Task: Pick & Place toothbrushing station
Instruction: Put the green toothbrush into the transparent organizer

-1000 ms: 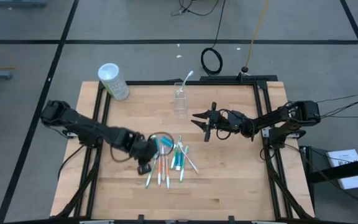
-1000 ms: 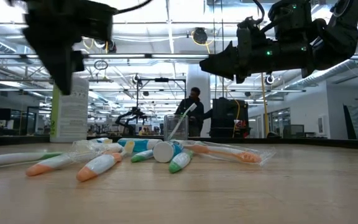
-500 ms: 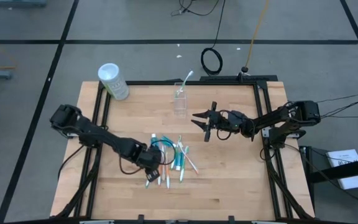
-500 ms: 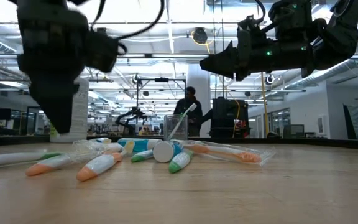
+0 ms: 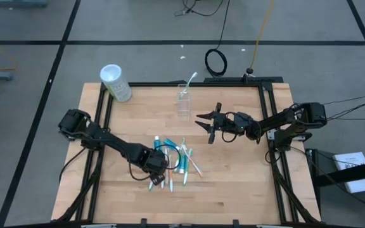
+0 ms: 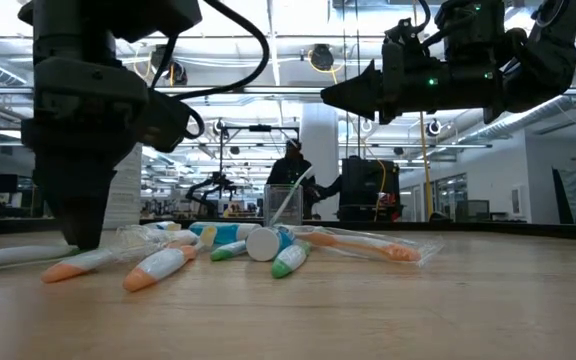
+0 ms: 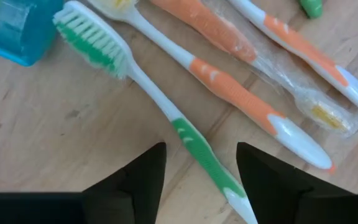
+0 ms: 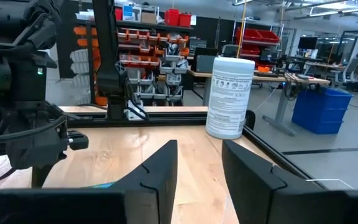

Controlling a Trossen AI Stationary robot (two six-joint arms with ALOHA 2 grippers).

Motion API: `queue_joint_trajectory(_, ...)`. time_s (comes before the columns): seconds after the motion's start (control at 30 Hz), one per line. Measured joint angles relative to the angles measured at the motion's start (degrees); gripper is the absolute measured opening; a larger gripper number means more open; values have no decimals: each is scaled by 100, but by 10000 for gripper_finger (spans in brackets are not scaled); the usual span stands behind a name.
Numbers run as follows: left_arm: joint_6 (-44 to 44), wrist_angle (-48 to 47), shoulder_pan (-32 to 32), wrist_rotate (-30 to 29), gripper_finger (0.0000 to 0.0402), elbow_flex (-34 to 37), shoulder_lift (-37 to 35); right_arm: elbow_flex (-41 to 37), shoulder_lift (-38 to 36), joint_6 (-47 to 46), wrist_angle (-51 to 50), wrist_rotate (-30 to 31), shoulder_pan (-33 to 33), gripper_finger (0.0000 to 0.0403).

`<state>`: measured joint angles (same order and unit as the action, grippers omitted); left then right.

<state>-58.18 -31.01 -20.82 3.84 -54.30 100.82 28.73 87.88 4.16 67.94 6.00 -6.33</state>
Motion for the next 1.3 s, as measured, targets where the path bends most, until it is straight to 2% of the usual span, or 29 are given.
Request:
queue_joint_trajectory(0.2, -407, -488, 1, -187, 140, 2, 11, 0, 0, 1, 13, 17, 0, 116)
queue_joint_trajectory(0.5, -179, -602, 20, -266, 17, 12, 17, 0, 0, 0, 13, 20, 0, 116)
queue_joint_trajectory(0.73, 359, -659, 53, -216, 27, 22, -29, 0, 0, 0, 13, 20, 0, 116)
queue_joint_trajectory(0.93, 576, -852, 267, -399, 12, 82, -562, 0, 0, -1, 34, 20, 0, 116)
queue_joint_trajectory(1.13, 578, -875, 310, -1048, 11, 54, -1465, 0, 0, -2, 39, 20, 0, 116)
queue_joint_trajectory(1.3, 721, -815, 276, -1938, 11, 50, -2146, 0, 0, -2, 39, 17, 0, 116)
